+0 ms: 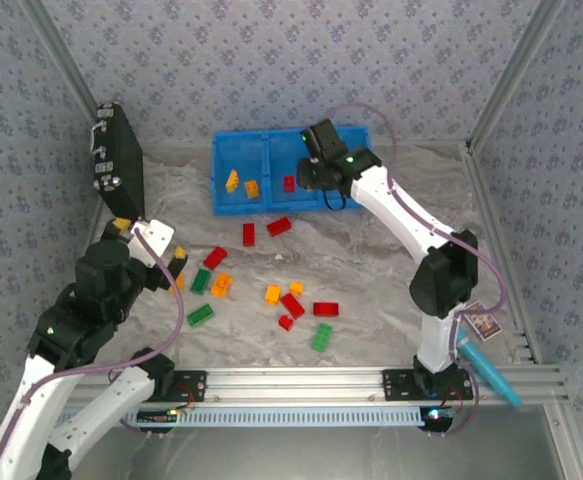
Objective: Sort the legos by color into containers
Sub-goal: Place the lego in the container.
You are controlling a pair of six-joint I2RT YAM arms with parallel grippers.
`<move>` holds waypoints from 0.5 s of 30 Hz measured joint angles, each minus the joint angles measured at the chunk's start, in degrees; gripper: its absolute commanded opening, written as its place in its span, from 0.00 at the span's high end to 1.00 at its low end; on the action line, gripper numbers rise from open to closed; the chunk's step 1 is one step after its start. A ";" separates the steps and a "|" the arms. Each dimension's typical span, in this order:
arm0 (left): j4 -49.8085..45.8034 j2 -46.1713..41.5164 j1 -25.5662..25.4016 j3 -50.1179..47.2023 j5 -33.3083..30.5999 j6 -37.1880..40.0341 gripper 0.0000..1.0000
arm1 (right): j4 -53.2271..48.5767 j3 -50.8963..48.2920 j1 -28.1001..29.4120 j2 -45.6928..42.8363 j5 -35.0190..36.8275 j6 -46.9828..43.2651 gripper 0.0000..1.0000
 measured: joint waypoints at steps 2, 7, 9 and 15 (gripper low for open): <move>0.81 -0.59 0.00 -2.08 -0.24 0.33 0.00 | 1.18 5.29 0.39 3.72 -1.77 -2.64 0.64; 2.03 -0.92 0.04 -6.36 -0.39 1.16 0.00 | 4.07 17.22 2.29 15.50 -6.27 -8.41 0.64; 3.06 -1.31 0.04 -7.52 -0.11 1.49 0.00 | 4.61 22.64 3.19 21.14 -7.85 -9.68 0.64; 3.54 -3.89 0.04 -12.26 4.63 1.73 0.00 | 5.07 35.82 4.26 34.21 -12.66 -10.45 0.63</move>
